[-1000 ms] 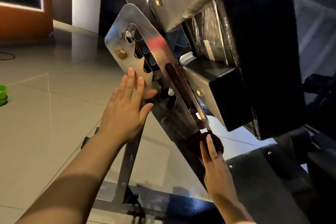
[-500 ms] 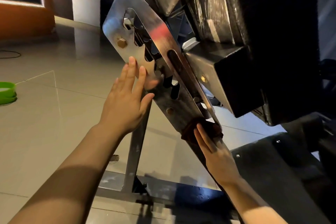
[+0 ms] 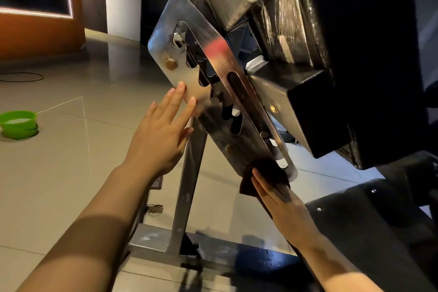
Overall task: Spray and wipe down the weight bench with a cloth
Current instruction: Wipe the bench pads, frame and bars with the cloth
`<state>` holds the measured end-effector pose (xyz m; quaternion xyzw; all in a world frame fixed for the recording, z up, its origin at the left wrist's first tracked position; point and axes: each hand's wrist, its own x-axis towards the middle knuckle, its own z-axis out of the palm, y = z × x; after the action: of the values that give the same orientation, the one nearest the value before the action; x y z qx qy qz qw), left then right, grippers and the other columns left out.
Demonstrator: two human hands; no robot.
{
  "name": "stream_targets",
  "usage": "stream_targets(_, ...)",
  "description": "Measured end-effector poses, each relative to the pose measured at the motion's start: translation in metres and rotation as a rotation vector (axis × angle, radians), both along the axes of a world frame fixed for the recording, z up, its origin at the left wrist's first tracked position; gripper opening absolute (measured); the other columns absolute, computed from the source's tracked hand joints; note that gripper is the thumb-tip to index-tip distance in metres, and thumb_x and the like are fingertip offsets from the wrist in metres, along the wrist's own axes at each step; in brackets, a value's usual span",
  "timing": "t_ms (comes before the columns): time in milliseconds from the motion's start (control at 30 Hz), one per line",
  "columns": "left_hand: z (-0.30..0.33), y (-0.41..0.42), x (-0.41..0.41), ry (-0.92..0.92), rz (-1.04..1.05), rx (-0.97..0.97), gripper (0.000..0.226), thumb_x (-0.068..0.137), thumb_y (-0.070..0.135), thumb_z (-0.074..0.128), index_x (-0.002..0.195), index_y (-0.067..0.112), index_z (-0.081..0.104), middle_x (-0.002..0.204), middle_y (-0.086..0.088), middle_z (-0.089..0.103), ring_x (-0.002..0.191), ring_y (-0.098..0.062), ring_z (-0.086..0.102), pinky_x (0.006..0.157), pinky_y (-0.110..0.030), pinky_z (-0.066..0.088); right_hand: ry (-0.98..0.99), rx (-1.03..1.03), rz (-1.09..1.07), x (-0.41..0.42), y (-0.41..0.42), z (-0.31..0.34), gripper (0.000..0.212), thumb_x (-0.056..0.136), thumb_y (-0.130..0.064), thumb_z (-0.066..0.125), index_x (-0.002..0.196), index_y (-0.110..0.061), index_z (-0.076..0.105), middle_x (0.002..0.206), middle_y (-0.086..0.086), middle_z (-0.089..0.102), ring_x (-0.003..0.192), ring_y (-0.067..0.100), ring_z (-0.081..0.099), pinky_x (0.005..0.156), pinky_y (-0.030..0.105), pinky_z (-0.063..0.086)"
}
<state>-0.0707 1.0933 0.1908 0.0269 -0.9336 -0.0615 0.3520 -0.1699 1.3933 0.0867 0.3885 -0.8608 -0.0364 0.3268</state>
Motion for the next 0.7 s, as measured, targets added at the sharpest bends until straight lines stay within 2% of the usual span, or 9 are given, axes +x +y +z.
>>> stream_targets(67,0.004,-0.004,0.003,-0.005,0.021,0.008,0.062,0.099,0.031,0.048,0.153,0.022,0.020,0.158,-0.001,-0.006,0.146,-0.020,-0.003,0.115,-0.039,0.005,0.154,0.097,0.147,0.013,-0.016,0.020,0.041,0.090,-0.009,0.044,0.127,-0.011,0.063,0.138,0.005,0.055,0.095,0.023,0.069,0.071,0.025,0.057)
stream_targets(133,0.009,-0.007,0.007,0.002,0.048,0.092,0.063,0.099,0.030,0.049,0.153,0.023,0.018,0.160,-0.002,-0.002,0.149,-0.022,0.002,0.114,-0.036,0.004,0.227,-0.008,0.272,0.027,-0.049,0.051,0.049,0.081,0.000,0.057,0.130,-0.010,0.060,0.144,0.008,0.050,0.100,0.023,0.066,0.075,0.028,0.057)
stream_targets(200,0.014,-0.008,0.010,0.048,0.050,0.166,0.062,0.099,0.029,0.049,0.153,0.023,0.020,0.162,-0.003,0.003,0.149,-0.022,0.009,0.114,-0.035,0.005,0.270,-0.126,0.383,0.030,-0.092,0.083,0.048,0.095,-0.005,0.043,0.143,-0.010,0.044,0.155,0.006,0.034,0.114,0.027,0.058,0.092,0.042,0.055)
stream_targets(267,0.018,-0.009,0.013,0.096,0.037,0.243,0.062,0.099,0.024,0.050,0.153,0.024,0.021,0.163,0.000,0.007,0.149,-0.021,0.012,0.117,-0.037,0.008,0.279,-0.164,0.455,0.023,-0.138,0.115,0.055,0.099,-0.007,0.042,0.151,-0.011,0.026,0.161,0.004,0.020,0.119,0.033,0.054,0.098,0.048,0.048)
stream_targets(367,0.025,-0.016,0.020,0.157,0.060,0.395,0.059,0.100,0.024,0.048,0.153,0.023,0.023,0.162,0.003,0.012,0.148,-0.018,0.016,0.120,-0.041,0.019,0.323,-0.349,0.453,0.012,-0.201,0.156,0.054,0.089,0.002,0.057,0.142,-0.003,0.044,0.151,0.012,0.040,0.121,0.031,0.046,0.111,0.031,0.035)
stream_targets(433,0.029,-0.025,0.024,0.186,0.100,0.449,0.056,0.101,0.026,0.045,0.152,0.022,0.024,0.162,0.004,0.013,0.148,-0.016,0.017,0.120,-0.040,0.021,0.239,-0.476,0.455,0.011,-0.227,0.162,0.052,0.085,0.005,0.056,0.137,0.001,0.051,0.143,0.018,0.049,0.109,0.029,0.044,0.110,0.019,0.025)
stream_targets(500,0.032,-0.032,0.028,0.200,0.112,0.474,0.055,0.101,0.027,0.043,0.152,0.024,0.022,0.161,0.006,0.013,0.148,-0.013,0.016,0.119,-0.038,0.019,0.239,-0.504,0.441,0.010,-0.231,0.146,0.048,0.088,0.003,0.048,0.136,0.000,0.048,0.139,0.020,0.052,0.104,0.028,0.045,0.105,0.024,0.030)
stream_targets(567,0.035,-0.036,0.031,0.211,0.088,0.500,0.055,0.102,0.029,0.042,0.152,0.025,0.022,0.161,0.007,0.015,0.147,-0.011,0.016,0.119,-0.037,0.019,0.232,-0.444,0.420,0.008,-0.219,0.128,0.047,0.091,-0.004,0.041,0.138,0.000,0.045,0.137,0.022,0.054,0.112,0.028,0.047,0.109,0.026,0.029)
stream_targets(700,0.035,-0.033,0.035,0.183,0.024,0.519,0.054,0.102,0.032,0.039,0.152,0.029,0.020,0.160,0.010,0.014,0.146,-0.008,0.016,0.120,-0.035,0.016,0.349,-0.170,0.368,0.006,-0.190,0.116,0.057,0.084,0.002,0.060,0.138,0.000,0.043,0.130,0.020,0.060,0.102,0.034,0.064,0.096,0.036,0.047)
